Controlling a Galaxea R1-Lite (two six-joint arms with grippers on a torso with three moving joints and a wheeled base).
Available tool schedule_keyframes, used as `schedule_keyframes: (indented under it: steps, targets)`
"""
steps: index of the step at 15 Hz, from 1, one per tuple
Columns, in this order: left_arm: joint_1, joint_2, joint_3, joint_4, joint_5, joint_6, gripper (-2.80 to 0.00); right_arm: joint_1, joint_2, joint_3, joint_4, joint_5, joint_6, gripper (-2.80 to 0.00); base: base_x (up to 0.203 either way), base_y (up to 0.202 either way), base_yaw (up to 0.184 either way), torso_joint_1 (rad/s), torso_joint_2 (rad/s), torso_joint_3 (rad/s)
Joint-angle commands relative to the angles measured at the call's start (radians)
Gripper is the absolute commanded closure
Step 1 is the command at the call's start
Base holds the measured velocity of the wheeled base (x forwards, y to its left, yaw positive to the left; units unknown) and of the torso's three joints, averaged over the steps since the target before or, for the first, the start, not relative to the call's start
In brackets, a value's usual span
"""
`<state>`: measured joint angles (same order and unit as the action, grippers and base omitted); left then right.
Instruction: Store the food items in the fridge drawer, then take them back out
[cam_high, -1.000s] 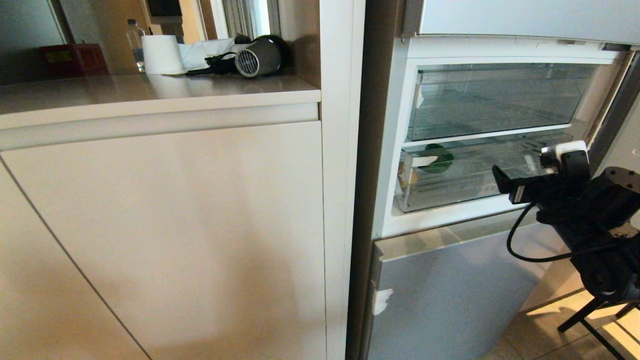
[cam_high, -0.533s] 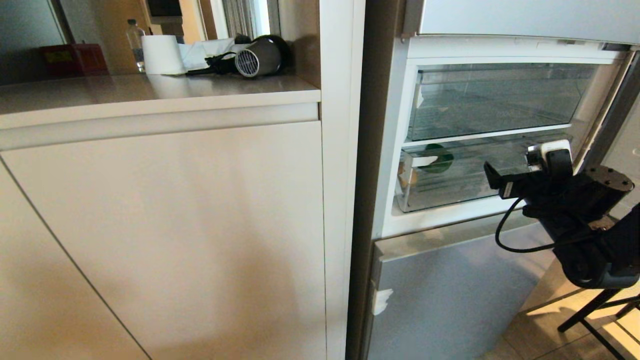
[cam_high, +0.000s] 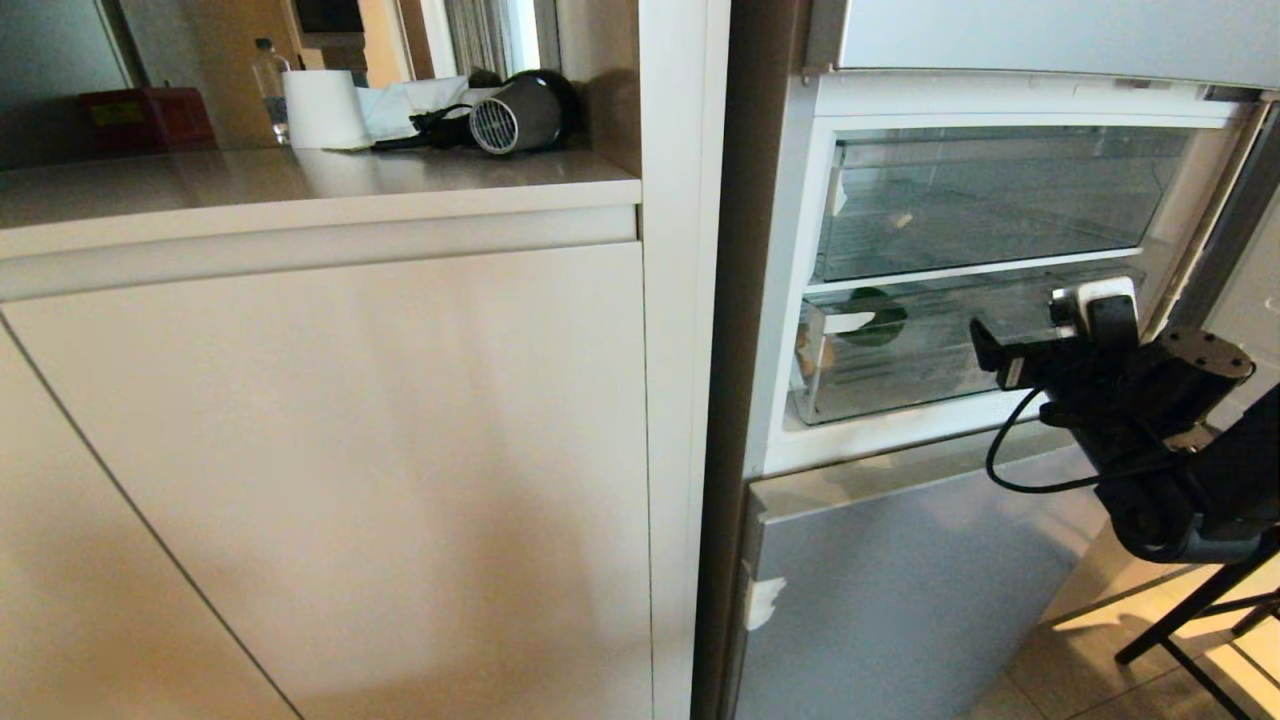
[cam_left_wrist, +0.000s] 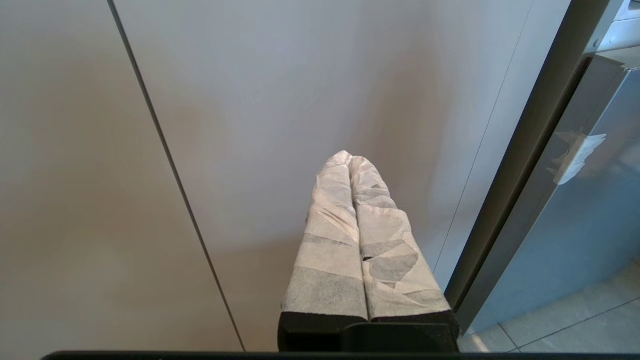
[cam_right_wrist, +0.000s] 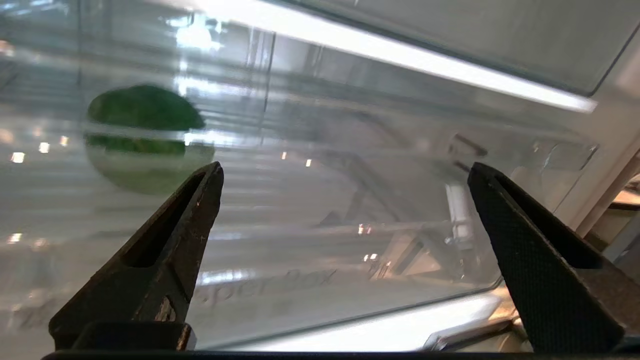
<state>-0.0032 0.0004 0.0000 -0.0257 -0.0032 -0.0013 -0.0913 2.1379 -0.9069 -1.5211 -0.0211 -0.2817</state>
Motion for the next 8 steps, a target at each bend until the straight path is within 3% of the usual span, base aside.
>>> schedule_keyframes:
  steps: [1,8]
  targets:
    - [0.0,-0.002,0.011,0.0,0.0,0.0,0.0,-0.001,0.001,-0.009,-0.009,0.0,-0.002,-2.8,0.0,0.0,0.0,0.0,0.0,0.0]
    - [0.0,-0.002,0.011,0.0,0.0,0.0,0.0,0.001,-0.007,-0.028,-0.008,-0.005,-0.005,-2.8,0.0,0.0,0.0,0.0,0.0,0.0]
